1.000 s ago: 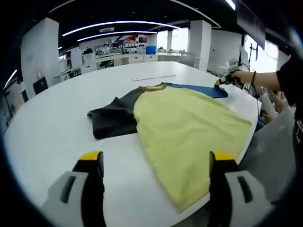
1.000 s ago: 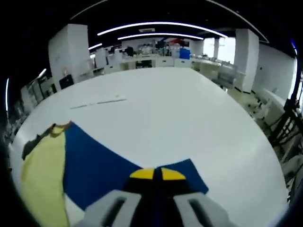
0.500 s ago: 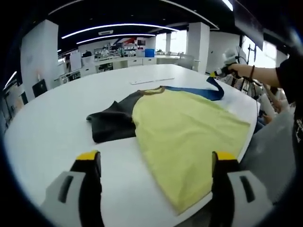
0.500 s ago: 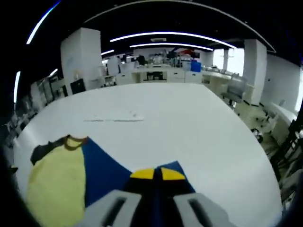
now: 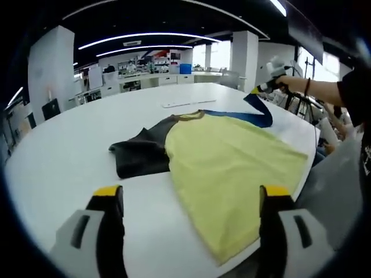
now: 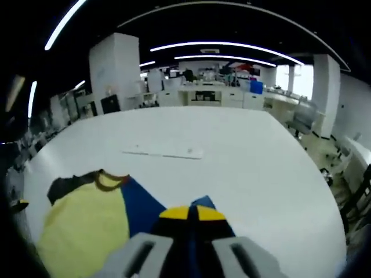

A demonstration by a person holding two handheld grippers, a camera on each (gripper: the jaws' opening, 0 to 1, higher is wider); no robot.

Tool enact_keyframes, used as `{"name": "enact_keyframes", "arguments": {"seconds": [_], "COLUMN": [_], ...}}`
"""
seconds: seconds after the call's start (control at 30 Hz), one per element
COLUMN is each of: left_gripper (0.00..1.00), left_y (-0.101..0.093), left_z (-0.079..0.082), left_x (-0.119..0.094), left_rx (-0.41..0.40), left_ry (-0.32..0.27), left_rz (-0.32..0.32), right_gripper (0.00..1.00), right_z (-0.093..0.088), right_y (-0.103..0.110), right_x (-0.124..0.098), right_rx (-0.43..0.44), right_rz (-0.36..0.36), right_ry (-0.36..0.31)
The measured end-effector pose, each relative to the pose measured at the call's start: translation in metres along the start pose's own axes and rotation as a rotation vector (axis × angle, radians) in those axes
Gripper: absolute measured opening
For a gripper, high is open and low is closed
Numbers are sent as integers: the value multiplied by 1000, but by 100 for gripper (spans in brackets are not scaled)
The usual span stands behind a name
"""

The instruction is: Fold the garment on the visible template until the final outline fits inside the template.

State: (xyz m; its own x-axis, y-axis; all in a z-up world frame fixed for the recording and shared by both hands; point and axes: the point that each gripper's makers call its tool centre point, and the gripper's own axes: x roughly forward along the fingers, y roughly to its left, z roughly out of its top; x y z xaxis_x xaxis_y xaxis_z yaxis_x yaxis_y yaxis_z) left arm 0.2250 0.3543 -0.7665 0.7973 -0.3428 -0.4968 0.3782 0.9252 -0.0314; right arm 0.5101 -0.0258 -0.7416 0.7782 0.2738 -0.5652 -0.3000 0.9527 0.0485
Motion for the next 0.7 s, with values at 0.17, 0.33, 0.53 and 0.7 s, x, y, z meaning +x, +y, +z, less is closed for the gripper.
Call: {"name": "enact_keyframes", "arguments": {"seconds": [0.17,0.33,0.53,0.7], "left_gripper": [97,99,99,99], "left_y": [-4,-7,-10,-13], "left_z": [-1,1,3,6], "left_x": [1,1,2,1], "left_rx": [11,12,15,11], "left_ry": [9,-1,-10,-18], "left_rz": [-14,-35,-51,-64], "right_gripper": [0,0,0,0], "right_z": [10,21,32,38], "right_y": [20,35,51,69], "right_x": [5,12,18,16], "right_rx": [-10,-21,-34,-47], "right_rz": [41,78,115,140], "right_ry": [-7,-23,-30,-30]}}
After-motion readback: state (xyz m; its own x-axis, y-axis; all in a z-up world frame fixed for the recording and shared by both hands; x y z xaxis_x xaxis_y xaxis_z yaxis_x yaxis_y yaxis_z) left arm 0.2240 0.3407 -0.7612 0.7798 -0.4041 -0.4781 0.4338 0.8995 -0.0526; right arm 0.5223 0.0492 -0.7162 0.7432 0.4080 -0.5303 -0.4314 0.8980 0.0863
